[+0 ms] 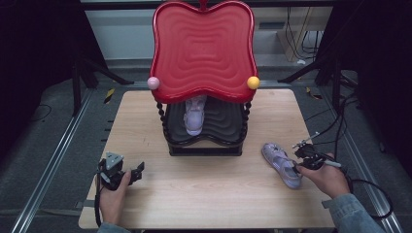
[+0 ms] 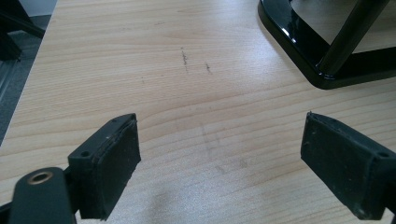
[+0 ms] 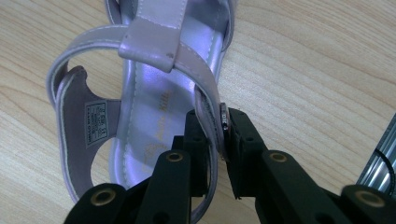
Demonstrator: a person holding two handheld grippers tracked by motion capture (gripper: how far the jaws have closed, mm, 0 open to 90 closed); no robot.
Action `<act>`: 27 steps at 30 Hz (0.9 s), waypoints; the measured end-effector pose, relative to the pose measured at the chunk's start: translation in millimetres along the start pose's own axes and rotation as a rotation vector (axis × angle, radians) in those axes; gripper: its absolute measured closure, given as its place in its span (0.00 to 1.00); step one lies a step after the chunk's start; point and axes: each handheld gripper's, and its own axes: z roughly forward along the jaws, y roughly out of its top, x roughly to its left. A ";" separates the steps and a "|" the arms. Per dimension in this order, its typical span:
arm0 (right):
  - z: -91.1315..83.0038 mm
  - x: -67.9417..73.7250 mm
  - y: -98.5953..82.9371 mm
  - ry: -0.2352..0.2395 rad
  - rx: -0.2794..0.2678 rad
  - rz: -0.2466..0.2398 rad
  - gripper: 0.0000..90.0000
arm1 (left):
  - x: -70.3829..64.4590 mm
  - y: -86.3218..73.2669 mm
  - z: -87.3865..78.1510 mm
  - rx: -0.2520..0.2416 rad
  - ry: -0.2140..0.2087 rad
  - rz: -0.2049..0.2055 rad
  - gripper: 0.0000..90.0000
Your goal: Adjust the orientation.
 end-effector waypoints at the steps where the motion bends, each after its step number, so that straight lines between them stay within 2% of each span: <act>1: 0.1 0.3 0.1 -0.001 0.002 0.003 0.90 | 0.0 0.0 0.0 0.000 0.000 0.001 0.12; 6: -3.0 2.5 -1.0 0.005 -0.017 -0.020 0.92 | 0.3 -0.2 0.2 0.002 0.004 0.000 0.12; 12: -17.7 17.5 -8.1 0.008 -0.048 -0.065 0.92 | -0.6 -0.2 0.7 0.005 0.007 0.008 0.12; 19: -33.9 54.1 -15.5 0.065 -0.104 -0.151 0.92 | -1.5 0.0 0.7 0.001 0.005 0.008 0.12; 23: -35.0 78.6 -7.3 0.100 -0.129 -0.204 0.92 | -2.0 -0.1 1.2 0.005 0.004 0.008 0.11; 27: -30.5 101.1 5.7 0.123 -0.131 -0.268 0.92 | -0.6 0.1 1.3 0.004 0.005 0.008 0.11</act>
